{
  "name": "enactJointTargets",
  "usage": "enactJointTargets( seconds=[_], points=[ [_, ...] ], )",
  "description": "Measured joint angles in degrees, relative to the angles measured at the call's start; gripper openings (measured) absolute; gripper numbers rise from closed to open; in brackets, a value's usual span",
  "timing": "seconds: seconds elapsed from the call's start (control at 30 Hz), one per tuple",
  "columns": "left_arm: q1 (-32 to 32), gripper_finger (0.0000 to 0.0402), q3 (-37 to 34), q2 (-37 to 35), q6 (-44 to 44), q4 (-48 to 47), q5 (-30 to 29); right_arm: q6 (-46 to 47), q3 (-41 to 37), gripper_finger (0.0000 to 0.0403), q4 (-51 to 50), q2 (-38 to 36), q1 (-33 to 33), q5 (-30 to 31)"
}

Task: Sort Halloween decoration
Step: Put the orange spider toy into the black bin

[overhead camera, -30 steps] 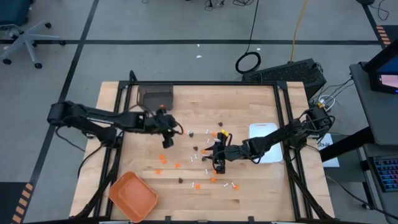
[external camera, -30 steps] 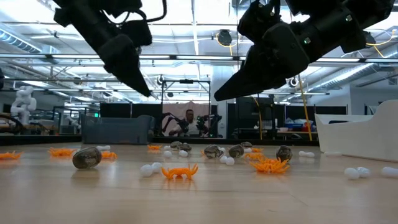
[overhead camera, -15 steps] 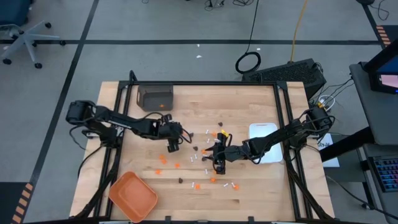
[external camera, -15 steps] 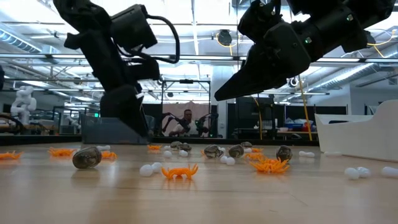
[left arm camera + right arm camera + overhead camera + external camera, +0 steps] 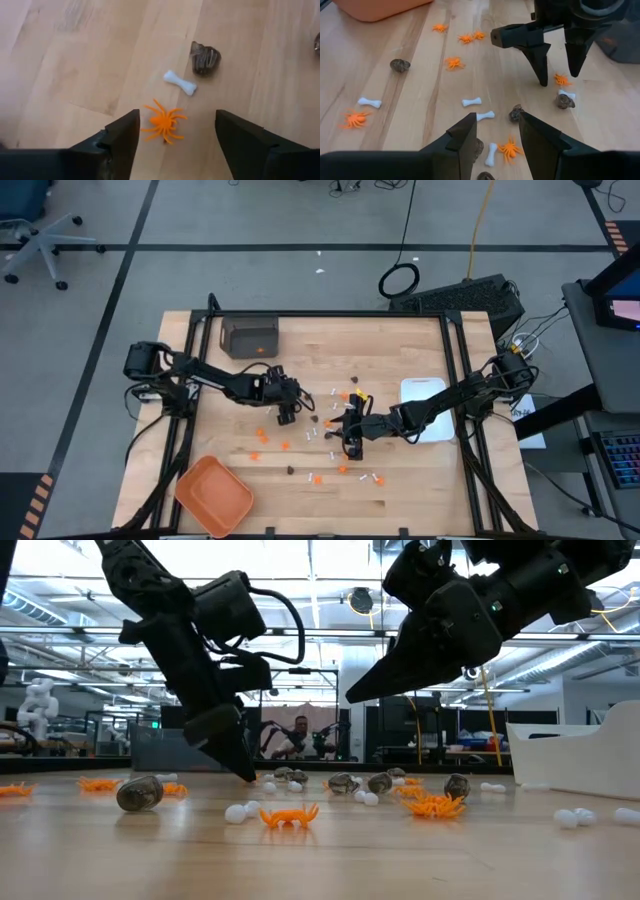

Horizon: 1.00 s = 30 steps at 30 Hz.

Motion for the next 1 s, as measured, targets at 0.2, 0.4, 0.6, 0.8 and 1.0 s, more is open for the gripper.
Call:
enactJointTargets(
  seconds=[0.2, 0.4, 0.6, 0.8, 1.0],
  points=[
    [0.5, 0.0171, 0.0, 0.1, -0.5, -0.3, 1.4, -0.8, 0.0, 0.0137, -0.1, 0.0, 0.0, 0.0],
    [2.9, 0.0102, 0.0, 0.1, -0.5, -0.9, 4.3, -0.2, 0.0, 0.0137, 0.0, 0.0, 0.0, 0.0],
    [4.2, 0.0031, 0.0, 0.1, -0.3, -2.0, 6.0, 0.2, 0.0, 0.0137, 0.0, 0.0, 0.6, 0.0],
    [4.2, 0.0005, -0.1, -0.1, -0.6, -1.3, 6.5, 0.4, 0.0, 0.0137, 0.0, 0.0, 0.6, 0.0],
    [3.1, 0.0001, -0.4, -4.7, -2.7, -1.9, 9.3, 0.3, 0.0, 0.0137, 0.0, 0.0, 0.6, 0.0]
  ],
)
